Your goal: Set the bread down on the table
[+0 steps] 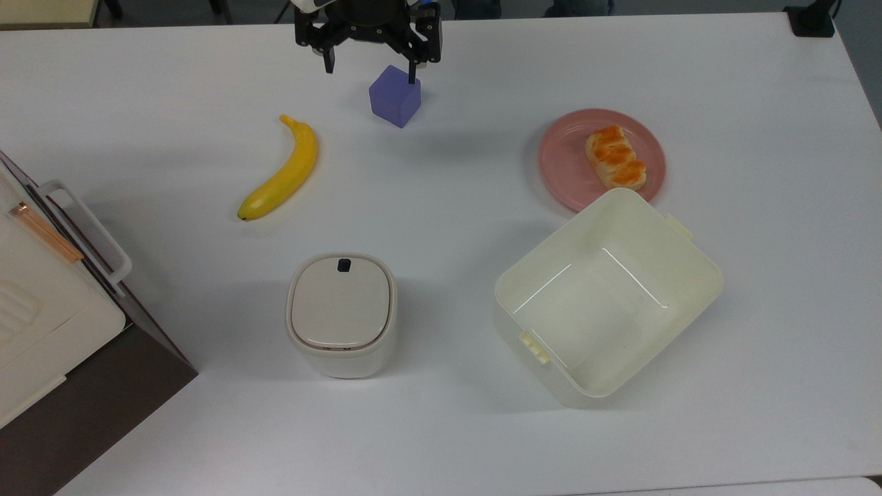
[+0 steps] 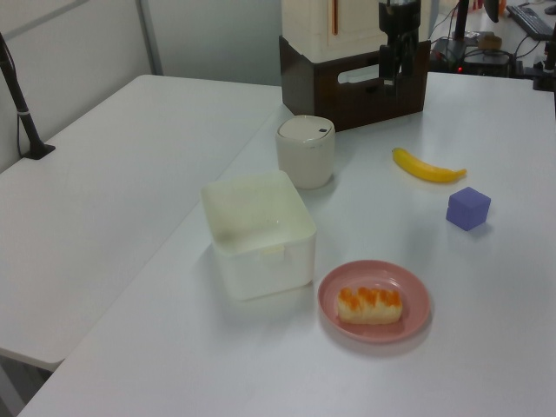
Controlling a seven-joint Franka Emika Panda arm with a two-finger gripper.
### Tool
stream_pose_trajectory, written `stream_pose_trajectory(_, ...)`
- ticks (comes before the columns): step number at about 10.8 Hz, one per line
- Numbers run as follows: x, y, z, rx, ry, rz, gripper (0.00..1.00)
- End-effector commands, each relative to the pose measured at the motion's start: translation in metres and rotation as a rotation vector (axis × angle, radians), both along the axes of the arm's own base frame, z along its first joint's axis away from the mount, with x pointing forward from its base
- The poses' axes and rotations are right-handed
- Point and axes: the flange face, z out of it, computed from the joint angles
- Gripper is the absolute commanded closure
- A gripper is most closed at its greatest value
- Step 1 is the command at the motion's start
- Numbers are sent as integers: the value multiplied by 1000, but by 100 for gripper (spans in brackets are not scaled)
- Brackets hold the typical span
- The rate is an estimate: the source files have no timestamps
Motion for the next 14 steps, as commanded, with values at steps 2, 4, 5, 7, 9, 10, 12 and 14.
stream_pose_trajectory(2,-2,15,-6,18,27,28,0)
stream_pose_trajectory(4,1,14,-11,18,35,39,0)
stream_pose_trajectory(5,1,15,-11,18,35,41,0)
stream_pose_trajectory(7,1,15,-11,18,35,41,12)
stream_pose_trajectory(9,1,15,-10,18,32,41,34)
stream_pose_trajectory(10,1,15,-10,20,32,41,24)
stream_pose_trajectory(12,1,29,-11,29,34,83,5)
stream_pose_trajectory(14,-1,81,-20,57,34,168,0)
